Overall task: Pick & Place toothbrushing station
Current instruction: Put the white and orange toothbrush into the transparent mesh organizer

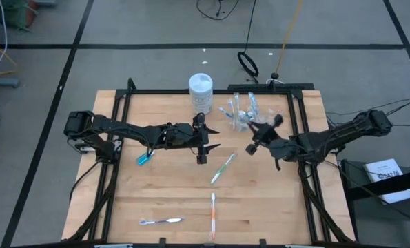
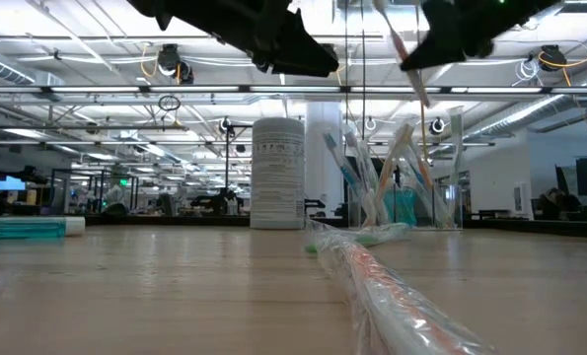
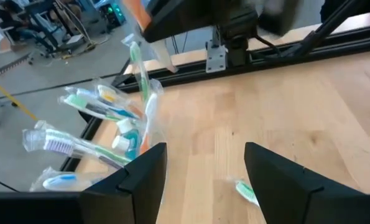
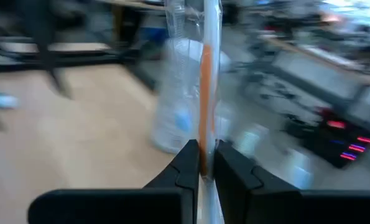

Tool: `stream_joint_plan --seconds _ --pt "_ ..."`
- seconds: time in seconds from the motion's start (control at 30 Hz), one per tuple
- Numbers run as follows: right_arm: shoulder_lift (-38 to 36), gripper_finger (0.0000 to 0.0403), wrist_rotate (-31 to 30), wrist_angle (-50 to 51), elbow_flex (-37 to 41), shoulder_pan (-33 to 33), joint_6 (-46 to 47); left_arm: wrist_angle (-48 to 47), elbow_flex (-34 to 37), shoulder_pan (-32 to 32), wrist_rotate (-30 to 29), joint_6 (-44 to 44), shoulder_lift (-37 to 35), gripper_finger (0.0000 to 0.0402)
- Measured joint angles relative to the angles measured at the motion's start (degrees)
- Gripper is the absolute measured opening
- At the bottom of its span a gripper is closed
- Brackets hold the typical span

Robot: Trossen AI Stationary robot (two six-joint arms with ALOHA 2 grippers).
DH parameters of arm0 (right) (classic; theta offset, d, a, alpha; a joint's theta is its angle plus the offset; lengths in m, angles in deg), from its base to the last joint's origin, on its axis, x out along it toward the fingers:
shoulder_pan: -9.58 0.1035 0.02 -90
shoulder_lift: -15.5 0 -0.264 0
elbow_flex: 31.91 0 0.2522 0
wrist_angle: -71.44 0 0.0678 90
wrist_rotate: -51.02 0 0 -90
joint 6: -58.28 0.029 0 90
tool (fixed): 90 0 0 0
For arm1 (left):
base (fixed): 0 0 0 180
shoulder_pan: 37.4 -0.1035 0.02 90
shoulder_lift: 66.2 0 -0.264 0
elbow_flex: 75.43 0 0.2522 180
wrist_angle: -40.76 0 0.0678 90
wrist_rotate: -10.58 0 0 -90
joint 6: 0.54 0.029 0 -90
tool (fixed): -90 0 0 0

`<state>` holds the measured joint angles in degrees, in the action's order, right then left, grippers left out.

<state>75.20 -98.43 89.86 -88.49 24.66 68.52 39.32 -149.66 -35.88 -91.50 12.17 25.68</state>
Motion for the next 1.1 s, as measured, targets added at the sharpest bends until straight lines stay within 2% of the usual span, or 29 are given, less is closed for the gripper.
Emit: stream_joint_plan --seconds 0.1,0.2,0.37,0.5,0.6,0.7,0.77,0.93,1.1 --pt "-2.2 0.0023 -6.4 0.2 5.0 -0.7 3.8 0.2 0.0 0.0 0.0 0.0 0.0 0.0223" --pt "-4.3 0.0024 -7.0 -2.3 9.6 -3.5 6.0 0.2 0.0 0.0 0.0 0.0 0.0 0.0223" --pt "-5.4 0.0025 -7.7 -14.1 18.2 -9.7 1.5 1.1 0.0 0.0 0.0 0.0 0.0 0.0223" --pt "-5.3 0.0025 -3.3 -30.2 26.1 -14.1 -3.4 1.6 0.0 0.0 0.0 0.7 0.0 0.0223" --pt "-5.2 0.0028 2.5 -45.1 32.3 -17.1 -6.0 1.7 0.0 0.0 0.0 0.9 0.0 0.0223" --pt "-5.2 0.0028 6.8 -55.8 37.5 -19.7 -6.8 1.9 0.0 0.0 0.0 0.9 0.0 0.0223" --pt "-5.0 0.0027 8.4 -58.6 39.9 -21.6 -6.0 2.4 0.0 0.0 0.0 0.9 0.0 0.0223" --pt "-2.5 0.0026 15.2 -58.4 41.3 -24.9 -6.2 4.1 -0.1 -0.6 0.0 1.1 0.0 0.0223" --pt "0.2 0.0025 15.9 -59.5 39.9 -27.0 -8.1 4.4 -0.1 -1.5 0.0 0.5 0.0 0.0223"
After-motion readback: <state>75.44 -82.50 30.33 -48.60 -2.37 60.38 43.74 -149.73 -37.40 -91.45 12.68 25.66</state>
